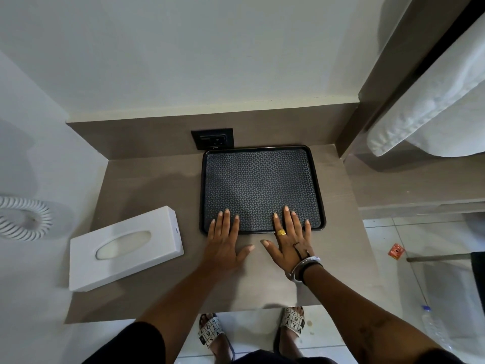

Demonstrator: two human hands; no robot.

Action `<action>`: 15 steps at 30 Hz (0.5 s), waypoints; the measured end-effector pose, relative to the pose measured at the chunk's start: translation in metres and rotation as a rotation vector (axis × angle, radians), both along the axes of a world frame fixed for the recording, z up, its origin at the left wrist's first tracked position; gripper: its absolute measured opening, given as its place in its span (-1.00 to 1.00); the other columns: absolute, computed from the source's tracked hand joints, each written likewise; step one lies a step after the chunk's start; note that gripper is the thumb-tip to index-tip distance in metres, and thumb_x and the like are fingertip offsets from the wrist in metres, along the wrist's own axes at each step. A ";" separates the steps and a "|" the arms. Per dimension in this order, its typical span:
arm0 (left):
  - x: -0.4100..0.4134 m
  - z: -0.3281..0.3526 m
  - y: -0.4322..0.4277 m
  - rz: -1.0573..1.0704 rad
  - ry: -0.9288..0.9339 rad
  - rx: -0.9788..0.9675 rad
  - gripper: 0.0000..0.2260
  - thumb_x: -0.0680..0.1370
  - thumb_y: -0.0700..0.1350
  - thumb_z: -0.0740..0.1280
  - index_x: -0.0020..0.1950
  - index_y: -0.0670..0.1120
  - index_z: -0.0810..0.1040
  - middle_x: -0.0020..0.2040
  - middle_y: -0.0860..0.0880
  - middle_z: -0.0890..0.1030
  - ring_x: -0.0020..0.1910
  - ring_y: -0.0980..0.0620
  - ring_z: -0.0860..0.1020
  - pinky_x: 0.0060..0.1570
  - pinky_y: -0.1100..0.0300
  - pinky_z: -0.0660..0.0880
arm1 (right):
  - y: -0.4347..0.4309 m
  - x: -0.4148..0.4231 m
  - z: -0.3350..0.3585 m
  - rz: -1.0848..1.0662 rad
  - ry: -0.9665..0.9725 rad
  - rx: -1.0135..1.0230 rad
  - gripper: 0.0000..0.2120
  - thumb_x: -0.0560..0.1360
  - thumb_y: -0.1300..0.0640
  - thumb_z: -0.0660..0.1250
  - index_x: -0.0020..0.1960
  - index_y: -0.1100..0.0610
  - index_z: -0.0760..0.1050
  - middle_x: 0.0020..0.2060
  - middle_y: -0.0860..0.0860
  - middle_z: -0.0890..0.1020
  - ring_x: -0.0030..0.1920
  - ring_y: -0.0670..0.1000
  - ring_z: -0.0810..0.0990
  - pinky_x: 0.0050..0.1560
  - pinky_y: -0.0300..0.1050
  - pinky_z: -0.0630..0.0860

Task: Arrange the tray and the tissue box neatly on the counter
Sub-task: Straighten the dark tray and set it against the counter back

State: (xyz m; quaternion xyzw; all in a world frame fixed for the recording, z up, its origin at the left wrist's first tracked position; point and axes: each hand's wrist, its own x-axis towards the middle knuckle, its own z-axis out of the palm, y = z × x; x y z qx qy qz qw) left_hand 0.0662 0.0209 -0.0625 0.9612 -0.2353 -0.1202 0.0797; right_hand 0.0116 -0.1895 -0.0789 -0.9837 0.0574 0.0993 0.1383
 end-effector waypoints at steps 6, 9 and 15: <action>0.004 -0.005 0.002 -0.014 0.012 0.017 -0.18 0.50 0.40 0.04 0.60 -0.11 0.08 0.61 -0.22 0.05 0.60 -0.20 -0.01 0.53 -0.05 -0.20 | -0.006 0.010 -0.001 0.022 -0.016 0.009 -0.24 0.53 -0.41 -0.05 0.59 0.00 0.04 0.60 0.13 0.00 0.57 0.19 0.00 0.48 0.33 -0.12; 0.005 -0.004 0.006 -0.047 0.031 0.020 -0.16 0.51 0.41 -0.01 0.61 -0.12 0.03 0.62 -0.19 -0.02 0.61 -0.17 -0.08 0.55 -0.05 -0.19 | -0.007 0.012 -0.001 0.028 -0.041 0.018 -0.23 0.53 -0.40 -0.02 0.58 0.04 0.08 0.60 0.14 0.01 0.57 0.20 0.01 0.48 0.36 -0.10; 0.006 0.014 0.013 -0.028 -0.008 -0.065 -0.20 0.54 0.34 0.03 0.60 -0.17 0.06 0.62 -0.20 0.00 0.61 -0.15 -0.03 0.56 -0.09 -0.10 | 0.014 0.001 0.016 0.069 -0.184 0.069 -0.26 0.53 -0.37 0.09 0.54 0.07 0.18 0.58 0.18 0.11 0.54 0.20 0.12 0.47 0.35 0.03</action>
